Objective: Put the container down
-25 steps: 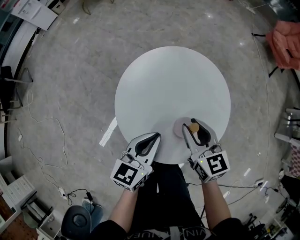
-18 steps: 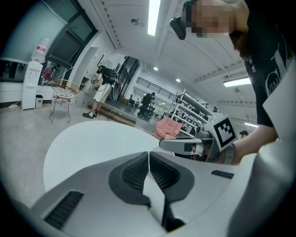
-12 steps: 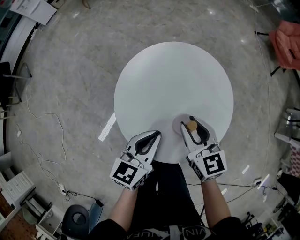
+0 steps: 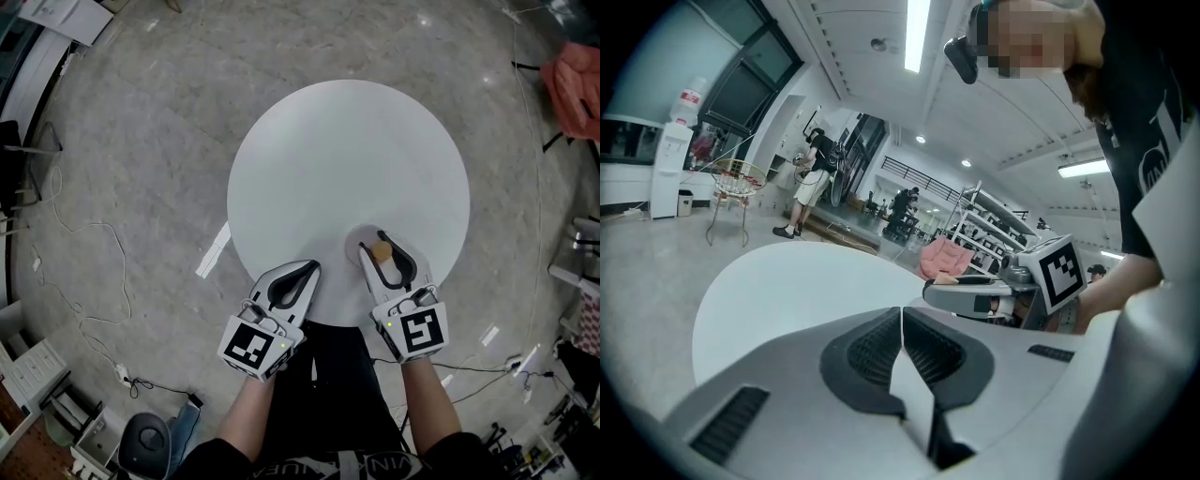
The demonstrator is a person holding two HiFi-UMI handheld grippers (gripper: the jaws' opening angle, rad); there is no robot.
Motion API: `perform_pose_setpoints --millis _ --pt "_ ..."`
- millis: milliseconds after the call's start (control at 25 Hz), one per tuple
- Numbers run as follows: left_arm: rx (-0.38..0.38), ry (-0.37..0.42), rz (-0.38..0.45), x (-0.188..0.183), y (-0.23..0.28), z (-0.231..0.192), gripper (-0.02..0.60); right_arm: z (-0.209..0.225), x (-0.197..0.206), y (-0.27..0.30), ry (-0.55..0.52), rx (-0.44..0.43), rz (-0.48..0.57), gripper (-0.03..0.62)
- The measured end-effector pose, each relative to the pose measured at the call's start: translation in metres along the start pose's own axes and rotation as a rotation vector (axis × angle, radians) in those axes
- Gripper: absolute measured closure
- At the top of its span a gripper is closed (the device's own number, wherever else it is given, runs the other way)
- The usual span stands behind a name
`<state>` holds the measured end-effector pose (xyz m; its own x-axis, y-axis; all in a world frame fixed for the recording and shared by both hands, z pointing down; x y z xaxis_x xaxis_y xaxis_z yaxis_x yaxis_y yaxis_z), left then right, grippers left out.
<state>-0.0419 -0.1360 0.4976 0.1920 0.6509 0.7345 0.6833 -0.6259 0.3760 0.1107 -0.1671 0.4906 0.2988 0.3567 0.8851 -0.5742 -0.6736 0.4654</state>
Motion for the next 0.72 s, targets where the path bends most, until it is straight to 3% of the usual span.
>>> perform_pose_setpoints --millis 720 --pt "0.0 -0.007 -0.005 0.0041 0.0017 0.0004 0.566 -0.006 0.0019 0.0001 -0.101 0.015 0.029 0.457"
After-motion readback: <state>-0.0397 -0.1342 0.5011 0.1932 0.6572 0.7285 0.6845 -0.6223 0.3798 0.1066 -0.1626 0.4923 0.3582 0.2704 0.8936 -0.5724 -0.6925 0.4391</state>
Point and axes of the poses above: the fingertips, and each gripper's own axes: y forward along the fingers, z to its right, x out of its underside, the point moved 6 cm from there along -y, backward along the fingers, and after that the axes turned 9 degrees about -y, right-handed, at the moved point
